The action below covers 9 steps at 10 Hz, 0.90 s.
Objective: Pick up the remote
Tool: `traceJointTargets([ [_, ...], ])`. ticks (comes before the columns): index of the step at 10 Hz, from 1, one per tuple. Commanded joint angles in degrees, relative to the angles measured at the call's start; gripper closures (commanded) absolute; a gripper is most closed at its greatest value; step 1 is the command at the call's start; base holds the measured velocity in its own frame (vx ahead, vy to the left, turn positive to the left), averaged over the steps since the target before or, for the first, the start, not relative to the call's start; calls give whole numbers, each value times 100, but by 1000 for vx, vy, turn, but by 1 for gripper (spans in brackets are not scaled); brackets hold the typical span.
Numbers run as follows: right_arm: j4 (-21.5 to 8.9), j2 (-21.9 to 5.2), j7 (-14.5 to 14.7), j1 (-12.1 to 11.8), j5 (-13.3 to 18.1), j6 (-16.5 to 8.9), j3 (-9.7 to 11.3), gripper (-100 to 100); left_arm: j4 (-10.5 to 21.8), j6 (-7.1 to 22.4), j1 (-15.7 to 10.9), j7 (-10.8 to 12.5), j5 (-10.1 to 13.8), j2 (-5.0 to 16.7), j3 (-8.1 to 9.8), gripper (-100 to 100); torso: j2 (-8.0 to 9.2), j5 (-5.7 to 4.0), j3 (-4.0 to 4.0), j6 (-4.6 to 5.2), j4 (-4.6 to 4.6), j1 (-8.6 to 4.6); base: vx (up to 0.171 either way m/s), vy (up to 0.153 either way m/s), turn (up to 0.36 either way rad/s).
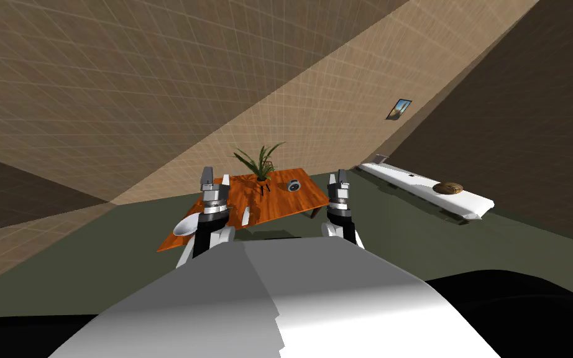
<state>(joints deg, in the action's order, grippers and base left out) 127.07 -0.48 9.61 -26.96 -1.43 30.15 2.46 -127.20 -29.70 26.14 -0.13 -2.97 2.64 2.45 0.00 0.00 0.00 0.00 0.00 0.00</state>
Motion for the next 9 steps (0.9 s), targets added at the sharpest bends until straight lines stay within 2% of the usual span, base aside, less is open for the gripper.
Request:
traceJointTargets([
  [1, 0, 0, 0, 0, 0, 0, 0, 0, 184, 149, 36, -32, 88, 170, 4, -100, 0, 0, 0, 0, 0, 0, -19, 22, -255],
  [5, 0, -1, 0, 1, 0, 0, 0, 0, 664, 539, 97, -143, 320, 489, 32, -100, 10, 6, 6, 1, 2, 30, -28, 64, -248],
  [9, 0, -1, 0, 1, 0, 0, -1, 0, 1359, 1125, 121, -350, 679, 898, 87, -100, 16, 9, 9, 2, 3, 38, -47, 80, -311],
])
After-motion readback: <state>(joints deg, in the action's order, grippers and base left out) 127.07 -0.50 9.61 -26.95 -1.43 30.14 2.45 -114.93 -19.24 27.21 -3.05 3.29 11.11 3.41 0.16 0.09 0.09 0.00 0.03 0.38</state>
